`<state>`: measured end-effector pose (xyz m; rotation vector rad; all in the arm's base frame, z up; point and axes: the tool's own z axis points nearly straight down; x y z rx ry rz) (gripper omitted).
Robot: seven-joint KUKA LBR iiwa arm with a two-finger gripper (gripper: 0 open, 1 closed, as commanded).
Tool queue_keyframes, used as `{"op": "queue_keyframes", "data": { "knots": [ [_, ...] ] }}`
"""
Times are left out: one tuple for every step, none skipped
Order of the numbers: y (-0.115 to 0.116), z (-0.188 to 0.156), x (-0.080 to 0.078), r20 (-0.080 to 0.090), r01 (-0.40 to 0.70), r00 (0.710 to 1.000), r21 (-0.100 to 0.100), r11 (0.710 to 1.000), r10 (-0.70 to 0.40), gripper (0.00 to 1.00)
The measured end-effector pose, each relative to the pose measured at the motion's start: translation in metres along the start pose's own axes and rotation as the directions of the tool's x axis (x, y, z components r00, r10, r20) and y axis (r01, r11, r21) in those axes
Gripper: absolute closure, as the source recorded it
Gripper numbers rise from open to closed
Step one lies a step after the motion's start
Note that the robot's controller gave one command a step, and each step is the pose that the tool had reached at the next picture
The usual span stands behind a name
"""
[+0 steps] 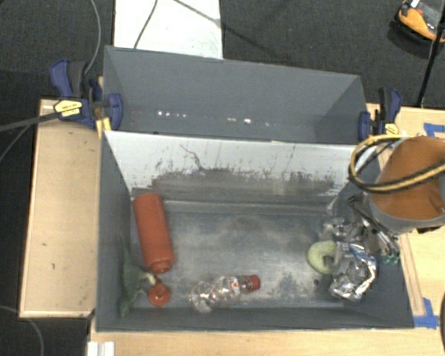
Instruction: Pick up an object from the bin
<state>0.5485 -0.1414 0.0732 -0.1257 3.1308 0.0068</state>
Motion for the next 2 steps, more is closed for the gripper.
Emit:
{"op": "queue_keyframes", "data": {
  "knots": [
    [0.0, 0.0, 0.0, 0.0, 0.001, 1.0, 0.0, 1.0, -0.001, 1.0],
    [0.001, -0.196, 0.003, 0.008, -0.019, 1.0, 0.002, 1.0, 0.019, 1.0]
  ]
}}
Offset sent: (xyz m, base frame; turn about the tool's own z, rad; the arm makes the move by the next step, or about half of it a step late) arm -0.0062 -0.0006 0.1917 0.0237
